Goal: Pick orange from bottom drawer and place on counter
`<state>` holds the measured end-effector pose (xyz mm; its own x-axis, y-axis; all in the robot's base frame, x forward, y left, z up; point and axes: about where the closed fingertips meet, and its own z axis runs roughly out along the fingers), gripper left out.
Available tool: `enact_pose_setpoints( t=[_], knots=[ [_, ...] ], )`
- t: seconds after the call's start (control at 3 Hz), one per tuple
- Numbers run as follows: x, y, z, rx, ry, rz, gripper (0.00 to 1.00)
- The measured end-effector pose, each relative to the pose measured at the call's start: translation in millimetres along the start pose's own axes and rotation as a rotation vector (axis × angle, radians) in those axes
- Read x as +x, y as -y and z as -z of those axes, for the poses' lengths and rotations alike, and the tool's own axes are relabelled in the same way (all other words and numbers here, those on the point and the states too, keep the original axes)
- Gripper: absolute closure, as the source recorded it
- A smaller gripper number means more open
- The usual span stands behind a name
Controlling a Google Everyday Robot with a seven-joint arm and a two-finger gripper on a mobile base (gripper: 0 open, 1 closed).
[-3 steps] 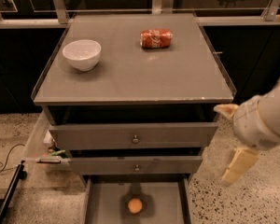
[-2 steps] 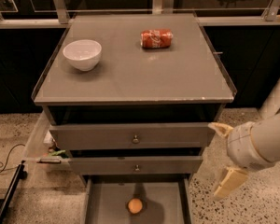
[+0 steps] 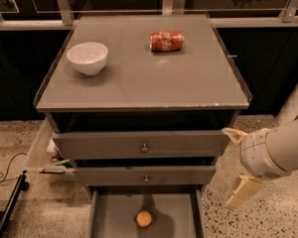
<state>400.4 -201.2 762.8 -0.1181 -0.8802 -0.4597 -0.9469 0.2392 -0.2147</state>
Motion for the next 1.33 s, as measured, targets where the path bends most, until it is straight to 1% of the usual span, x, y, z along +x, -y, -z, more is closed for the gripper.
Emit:
enact_pose_setpoints(
  t=[0.33,0.67,1.0,1.33],
  knots=[
    [-1.2,-8.4,-18.5,-0.041,0.019,-0.008,0.0],
    [10.9,-28.9,-80.5,-0.105,0.068,-0.038,0.0],
    [37.7,-40.5,-152.4,-0.104,0.135,-0.053,0.0],
    [63.3,-44.4,-212.2,-0.057,0.187,-0.033,0.0]
  ],
)
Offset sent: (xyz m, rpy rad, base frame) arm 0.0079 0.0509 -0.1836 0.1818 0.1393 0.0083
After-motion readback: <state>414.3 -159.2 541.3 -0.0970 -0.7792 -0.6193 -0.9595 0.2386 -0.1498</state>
